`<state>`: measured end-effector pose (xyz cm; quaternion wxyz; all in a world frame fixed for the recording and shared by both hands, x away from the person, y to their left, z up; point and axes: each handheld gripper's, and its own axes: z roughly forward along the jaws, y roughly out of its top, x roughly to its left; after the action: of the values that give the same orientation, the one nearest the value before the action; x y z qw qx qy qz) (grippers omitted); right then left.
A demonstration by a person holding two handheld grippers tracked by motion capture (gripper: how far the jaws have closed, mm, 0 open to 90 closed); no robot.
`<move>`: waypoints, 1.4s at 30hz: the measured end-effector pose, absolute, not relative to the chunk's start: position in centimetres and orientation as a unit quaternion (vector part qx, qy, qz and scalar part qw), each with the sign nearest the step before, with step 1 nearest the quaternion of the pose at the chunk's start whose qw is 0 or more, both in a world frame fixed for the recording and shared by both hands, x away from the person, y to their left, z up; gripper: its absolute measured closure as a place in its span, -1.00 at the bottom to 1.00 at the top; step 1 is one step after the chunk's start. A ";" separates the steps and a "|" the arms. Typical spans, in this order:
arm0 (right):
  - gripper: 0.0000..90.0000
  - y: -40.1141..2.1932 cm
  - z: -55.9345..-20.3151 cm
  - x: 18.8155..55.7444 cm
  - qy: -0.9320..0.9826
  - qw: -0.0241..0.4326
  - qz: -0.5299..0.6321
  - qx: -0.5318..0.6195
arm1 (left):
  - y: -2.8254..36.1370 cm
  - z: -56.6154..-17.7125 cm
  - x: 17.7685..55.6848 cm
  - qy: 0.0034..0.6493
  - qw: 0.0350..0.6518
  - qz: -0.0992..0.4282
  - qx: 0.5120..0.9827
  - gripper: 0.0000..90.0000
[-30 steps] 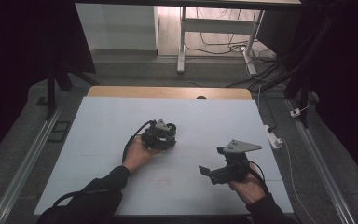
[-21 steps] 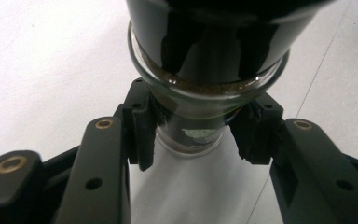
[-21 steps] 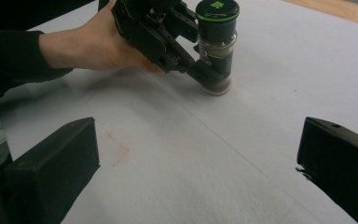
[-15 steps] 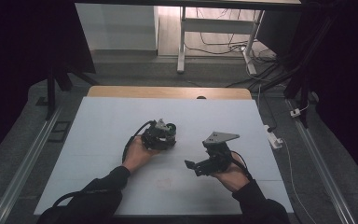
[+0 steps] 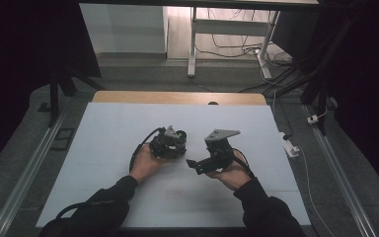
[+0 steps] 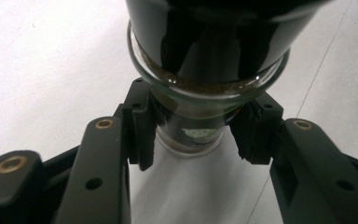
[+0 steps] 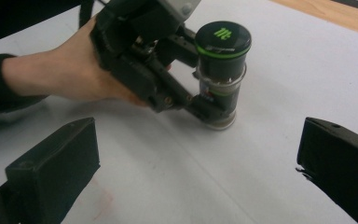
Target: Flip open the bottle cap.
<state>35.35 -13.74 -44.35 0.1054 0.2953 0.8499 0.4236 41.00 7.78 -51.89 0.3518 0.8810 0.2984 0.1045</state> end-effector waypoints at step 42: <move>0.99 -10.5 -45.4 39.0 0.879 0.086 0.403 0.240 | 7.8 -52.0 41.0 0.300 0.358 0.104 0.878 0.20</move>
<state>39.02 -10.55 -45.37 0.0858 0.2400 0.8789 0.4031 40.97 7.78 -52.02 0.3578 0.8781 0.2999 0.1044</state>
